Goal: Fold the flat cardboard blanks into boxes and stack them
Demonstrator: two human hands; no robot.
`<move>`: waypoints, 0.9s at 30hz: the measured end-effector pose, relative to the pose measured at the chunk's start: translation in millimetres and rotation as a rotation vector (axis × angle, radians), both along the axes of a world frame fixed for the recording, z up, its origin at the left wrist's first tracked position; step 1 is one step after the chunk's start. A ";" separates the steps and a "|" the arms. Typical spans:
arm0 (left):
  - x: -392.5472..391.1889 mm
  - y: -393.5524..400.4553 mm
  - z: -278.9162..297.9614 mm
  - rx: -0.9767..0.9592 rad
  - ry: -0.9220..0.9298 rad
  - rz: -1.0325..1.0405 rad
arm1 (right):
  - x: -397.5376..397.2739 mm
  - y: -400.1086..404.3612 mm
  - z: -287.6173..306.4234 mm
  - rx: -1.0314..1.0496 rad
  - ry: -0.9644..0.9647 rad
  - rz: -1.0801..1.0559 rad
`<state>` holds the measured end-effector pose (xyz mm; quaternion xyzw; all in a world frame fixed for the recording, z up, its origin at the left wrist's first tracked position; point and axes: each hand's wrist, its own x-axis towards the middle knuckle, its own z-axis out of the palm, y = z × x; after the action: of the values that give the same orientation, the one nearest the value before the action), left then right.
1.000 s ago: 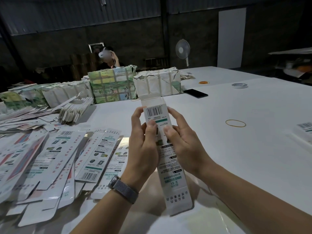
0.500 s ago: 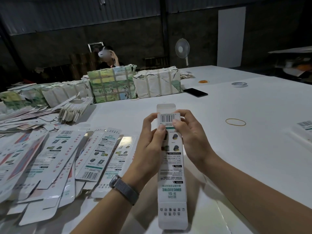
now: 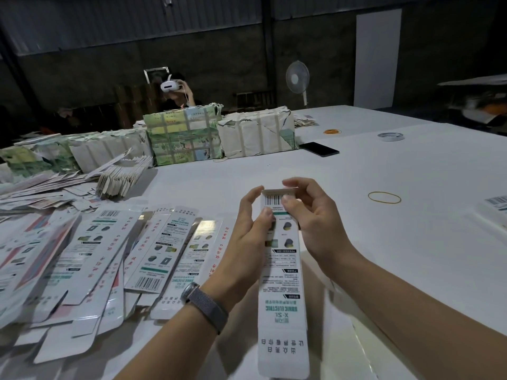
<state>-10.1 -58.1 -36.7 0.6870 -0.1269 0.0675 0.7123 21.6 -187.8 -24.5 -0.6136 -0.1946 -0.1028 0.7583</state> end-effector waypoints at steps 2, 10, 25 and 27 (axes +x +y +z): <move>0.8 0.5 0.1 -0.008 0.009 0.002 | 0.0 -0.6 0.1 0.001 0.012 0.018; -0.4 -1.2 0.1 0.100 -0.062 0.029 | 2.1 -3.0 3.8 0.021 0.070 -0.010; 1.2 -6.6 -3.2 0.250 -0.108 0.047 | 2.2 -4.9 4.7 0.019 0.164 -0.014; 1.0 -6.8 -3.5 0.269 -0.103 0.040 | 2.6 -5.7 5.8 0.006 0.157 -0.025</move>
<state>-9.1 -64.8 -40.1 0.7742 -0.1573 0.0992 0.6050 24.2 -193.5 -18.8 -0.6199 -0.1264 -0.0643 0.7717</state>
